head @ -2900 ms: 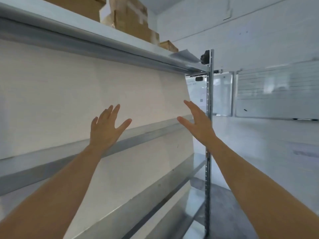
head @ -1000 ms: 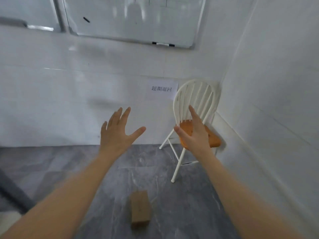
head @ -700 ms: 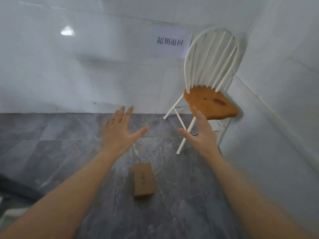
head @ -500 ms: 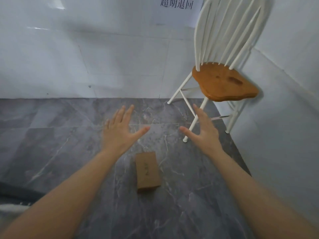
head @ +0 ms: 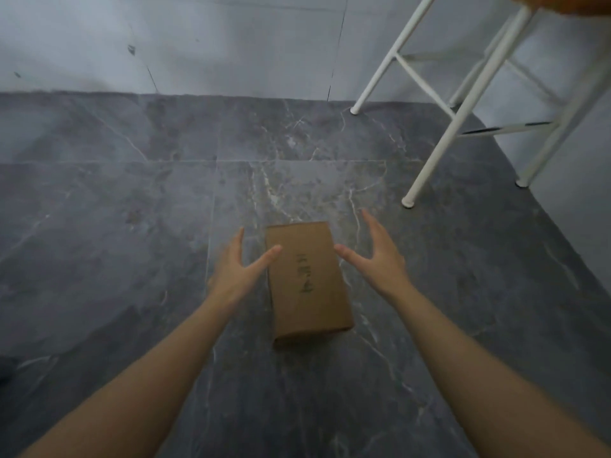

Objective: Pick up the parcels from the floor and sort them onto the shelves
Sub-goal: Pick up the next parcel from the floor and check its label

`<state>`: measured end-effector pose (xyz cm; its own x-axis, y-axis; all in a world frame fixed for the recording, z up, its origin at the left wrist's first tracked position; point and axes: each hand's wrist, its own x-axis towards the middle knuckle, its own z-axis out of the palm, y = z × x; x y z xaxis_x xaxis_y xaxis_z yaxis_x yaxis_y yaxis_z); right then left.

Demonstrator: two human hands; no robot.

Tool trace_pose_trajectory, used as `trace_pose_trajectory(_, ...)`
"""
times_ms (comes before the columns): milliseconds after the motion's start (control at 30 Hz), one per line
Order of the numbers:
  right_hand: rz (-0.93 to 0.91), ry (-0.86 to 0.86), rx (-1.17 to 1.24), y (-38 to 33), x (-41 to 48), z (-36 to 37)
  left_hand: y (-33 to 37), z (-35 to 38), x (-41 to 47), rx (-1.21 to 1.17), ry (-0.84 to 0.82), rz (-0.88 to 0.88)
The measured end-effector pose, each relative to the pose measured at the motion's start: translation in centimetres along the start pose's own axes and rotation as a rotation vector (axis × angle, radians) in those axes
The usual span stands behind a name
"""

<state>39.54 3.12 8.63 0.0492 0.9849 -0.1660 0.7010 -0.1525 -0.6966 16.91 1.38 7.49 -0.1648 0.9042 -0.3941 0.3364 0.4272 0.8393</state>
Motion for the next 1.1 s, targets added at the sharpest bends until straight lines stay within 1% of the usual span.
trace_pose_trajectory(67,0.069,-0.050,0.060,2.5,1.2,3.3,-2.7,1.6,1.7,-0.120,-0.018,-0.075)
trace_pose_trajectory(133,0.156,-0.094,0.215,4.2,2.1,6.0,-4.6,3.2,2.8,-0.224,-0.057,-0.171)
trace_pose_trajectory(200,0.252,-0.122,0.392,5.0,2.6,7.7,-5.6,4.8,3.1,-0.344,-0.126,-0.281)
trace_pose_trajectory(267,0.316,-0.129,0.504,5.5,2.9,8.4,-6.0,6.3,3.2,-0.506,-0.208,-0.365)
trace_pose_trajectory(300,0.332,-0.146,0.524,5.6,3.1,8.5,-6.1,6.8,3.4,-0.589,-0.219,-0.379)
trace_pose_trajectory(367,0.354,-0.208,0.566,5.9,3.5,8.8,-6.5,7.2,3.9,-0.665,-0.207,-0.368)
trace_pose_trajectory(533,0.386,-0.279,0.714,5.9,3.4,8.8,-6.4,7.1,4.3,-0.728,-0.245,-0.383)
trace_pose_trajectory(700,0.455,-0.360,0.926,5.2,2.1,9.7,-6.5,6.5,3.1,-0.810,-0.224,-0.404)
trace_pose_trajectory(800,0.417,-0.347,1.026,3.8,0.9,9.4,-5.4,4.8,2.0,-0.804,-0.253,-0.373)
trace_pose_trajectory(900,0.315,-0.335,1.065,0.0,0.8,6.6,-1.5,2.3,0.8,-0.783,-0.258,-0.257)
trace_pose_trajectory(1000,0.176,-0.329,1.044,-6.6,0.8,1.3,5.0,-1.5,-0.9,-0.786,-0.267,-0.121)
trace_pose_trajectory(1100,0.036,-0.348,1.012,-15.3,0.0,-5.4,13.4,-7.1,-4.3,-0.788,-0.230,0.004)
